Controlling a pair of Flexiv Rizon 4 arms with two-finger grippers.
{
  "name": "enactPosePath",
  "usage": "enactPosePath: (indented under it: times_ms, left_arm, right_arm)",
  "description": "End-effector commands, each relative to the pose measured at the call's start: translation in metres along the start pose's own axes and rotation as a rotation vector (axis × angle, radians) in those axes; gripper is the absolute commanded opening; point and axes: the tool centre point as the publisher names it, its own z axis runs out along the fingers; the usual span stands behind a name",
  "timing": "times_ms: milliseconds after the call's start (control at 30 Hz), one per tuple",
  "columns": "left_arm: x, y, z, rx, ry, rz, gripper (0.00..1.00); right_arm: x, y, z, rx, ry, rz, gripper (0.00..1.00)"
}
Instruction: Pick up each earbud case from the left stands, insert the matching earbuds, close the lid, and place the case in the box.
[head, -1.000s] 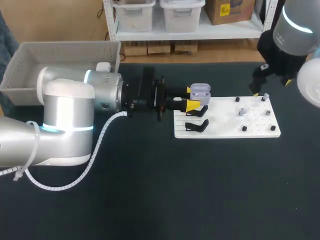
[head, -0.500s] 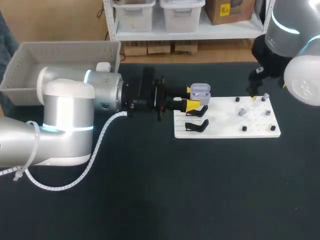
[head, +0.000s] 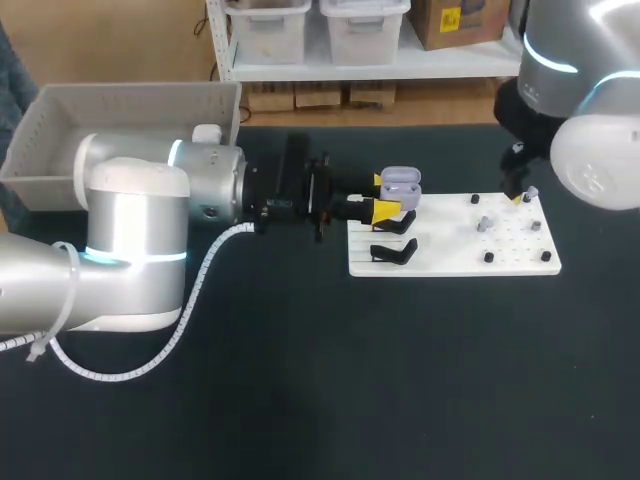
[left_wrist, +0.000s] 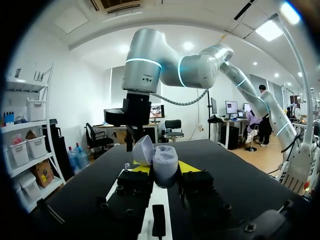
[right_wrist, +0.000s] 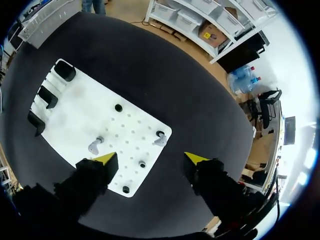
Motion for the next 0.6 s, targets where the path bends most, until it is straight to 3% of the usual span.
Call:
enactPosePath:
  times_ms: [33,133,233,367,600]
  left_arm:
    - [0.0,0.0,0.001,-0.002,0.001,0.0,0.0]
    - [0.0,0.0,0.001,-0.002,0.001,0.0,0.0]
    - [0.0,0.0,0.001,-0.002,0.001,0.0,0.0]
    - [0.0,0.0,0.001,-0.002,0.001,0.0,0.0]
    - [0.0,0.0,0.001,-0.002,0.001,0.0,0.0]
  right_arm:
    - [-0.004,-0.001,0.005,-0.009,0.007,-0.002,0.72]
    - [-0.004,0.0,0.008,-0.012,0.011,-0.005,0.58]
    - [-0.004,-0.001,0.013,-0.02,0.023,-0.005,0.62]
    - [-0.004,-0.003,0.018,-0.033,0.031,0.003,0.49]
    - [-0.006,-0.003,0.026,-0.037,0.045,0.001,0.5]
